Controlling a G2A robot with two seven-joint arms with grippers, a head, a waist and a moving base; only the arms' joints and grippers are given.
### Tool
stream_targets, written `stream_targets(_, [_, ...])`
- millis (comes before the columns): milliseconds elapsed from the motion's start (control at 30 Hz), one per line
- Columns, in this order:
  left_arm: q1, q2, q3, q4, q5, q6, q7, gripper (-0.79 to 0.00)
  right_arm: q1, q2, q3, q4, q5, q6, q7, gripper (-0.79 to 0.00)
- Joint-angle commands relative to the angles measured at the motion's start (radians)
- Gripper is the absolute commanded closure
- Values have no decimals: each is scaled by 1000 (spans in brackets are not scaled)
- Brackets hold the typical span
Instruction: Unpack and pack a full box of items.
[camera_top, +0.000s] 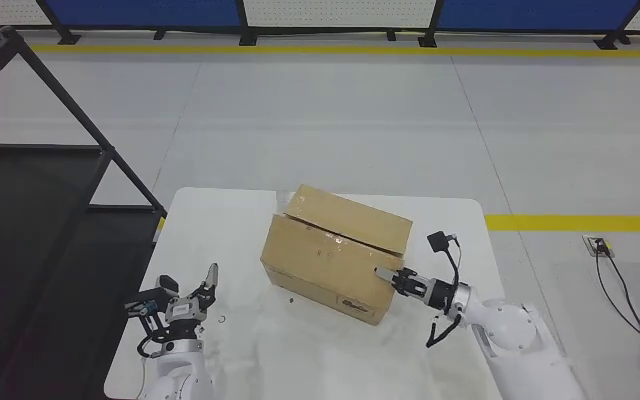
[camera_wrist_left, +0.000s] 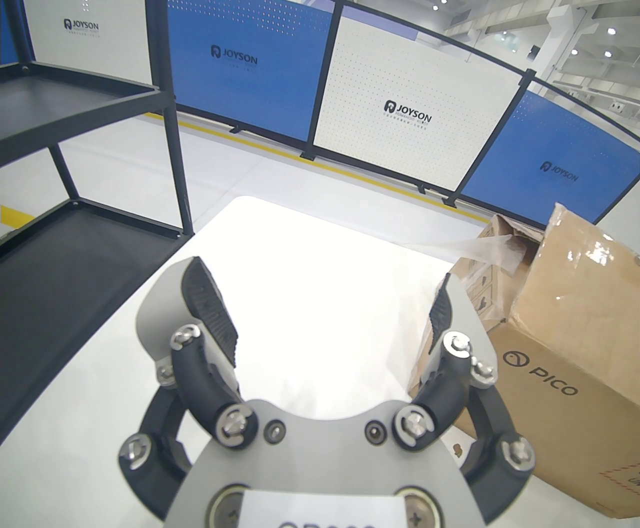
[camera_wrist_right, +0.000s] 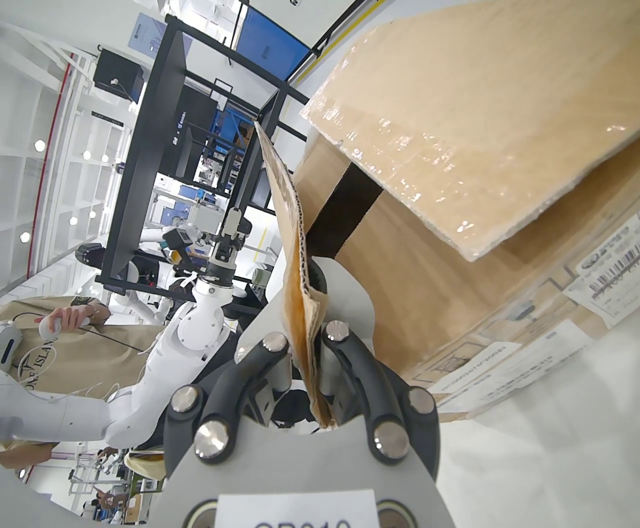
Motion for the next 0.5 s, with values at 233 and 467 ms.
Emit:
stream_targets(233, [-12, -4, -4, 27, 15, 4, -4, -785, -11, 19, 3, 9, 89, -89, 131, 0])
stream_targets(467, [-29, -6, 8, 71, 59, 1, -31, -785, -4, 32, -3, 19, 130, -121, 197, 0])
